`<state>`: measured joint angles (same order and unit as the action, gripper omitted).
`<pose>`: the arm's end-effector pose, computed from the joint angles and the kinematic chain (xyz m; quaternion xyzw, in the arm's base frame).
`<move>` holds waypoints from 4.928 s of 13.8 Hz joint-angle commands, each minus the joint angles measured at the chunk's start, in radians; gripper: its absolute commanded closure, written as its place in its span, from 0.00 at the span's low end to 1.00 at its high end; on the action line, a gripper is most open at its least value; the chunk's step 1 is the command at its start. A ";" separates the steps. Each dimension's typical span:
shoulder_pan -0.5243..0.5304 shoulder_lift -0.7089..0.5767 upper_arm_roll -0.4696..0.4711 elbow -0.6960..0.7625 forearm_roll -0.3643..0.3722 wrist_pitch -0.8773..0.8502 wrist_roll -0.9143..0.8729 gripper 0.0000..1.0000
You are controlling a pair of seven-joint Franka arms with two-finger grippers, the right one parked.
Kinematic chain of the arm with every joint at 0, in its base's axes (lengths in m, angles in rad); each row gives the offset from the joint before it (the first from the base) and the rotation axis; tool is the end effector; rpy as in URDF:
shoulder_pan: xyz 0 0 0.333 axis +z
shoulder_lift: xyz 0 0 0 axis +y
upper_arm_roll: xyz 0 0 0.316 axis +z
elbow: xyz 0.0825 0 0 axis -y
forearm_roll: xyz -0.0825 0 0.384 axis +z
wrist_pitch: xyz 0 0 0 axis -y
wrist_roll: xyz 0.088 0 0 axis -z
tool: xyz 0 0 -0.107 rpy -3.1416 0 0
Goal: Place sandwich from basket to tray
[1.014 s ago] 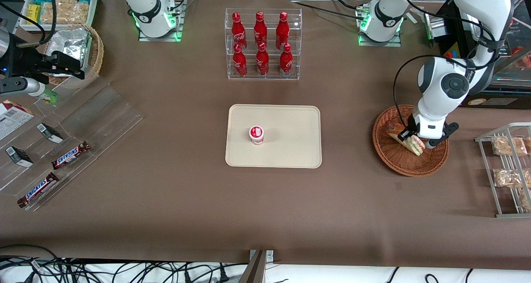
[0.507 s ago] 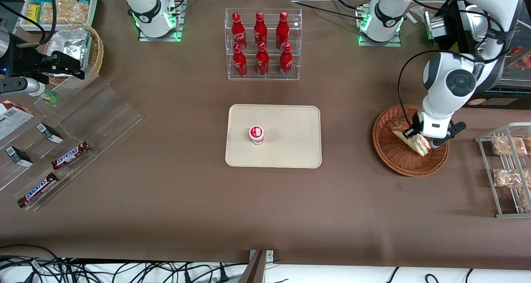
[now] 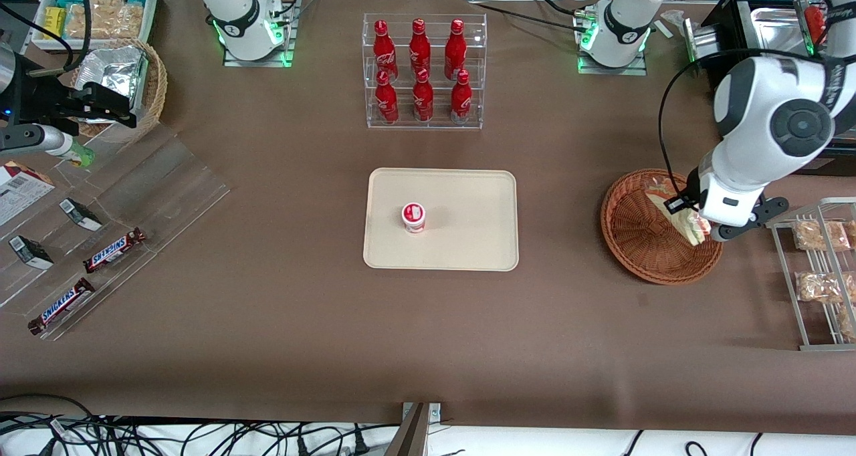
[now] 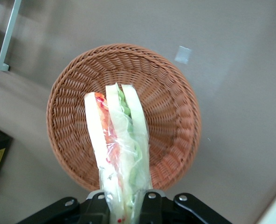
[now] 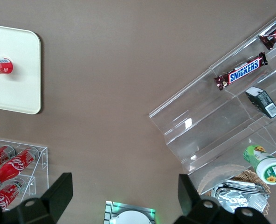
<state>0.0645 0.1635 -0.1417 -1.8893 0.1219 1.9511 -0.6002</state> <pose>0.5872 -0.0344 0.4122 -0.9701 -0.2337 0.0323 0.0579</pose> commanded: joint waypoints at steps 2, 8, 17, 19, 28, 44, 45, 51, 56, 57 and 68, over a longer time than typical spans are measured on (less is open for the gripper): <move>-0.003 0.018 -0.056 0.123 -0.057 -0.118 0.077 1.00; -0.008 0.063 -0.243 0.200 -0.125 -0.118 0.247 1.00; -0.086 0.241 -0.401 0.225 -0.116 0.037 0.278 1.00; -0.120 0.280 -0.398 0.225 -0.090 0.071 0.217 1.00; -0.204 0.473 -0.395 0.223 0.084 0.204 0.060 1.00; -0.209 0.504 -0.397 0.233 0.200 0.204 -0.067 0.00; -0.200 0.475 -0.397 0.240 0.193 0.174 -0.072 0.00; -0.100 0.288 -0.398 0.389 0.190 -0.127 -0.151 0.00; -0.034 0.182 -0.401 0.434 0.182 -0.247 -0.150 0.00; -0.031 0.162 -0.401 0.434 0.156 -0.262 -0.148 0.00; 0.084 0.008 -0.231 0.412 -0.008 -0.357 0.204 0.00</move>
<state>0.1491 0.2188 -0.4342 -1.4504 0.1590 1.6248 -0.5172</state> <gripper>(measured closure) 0.000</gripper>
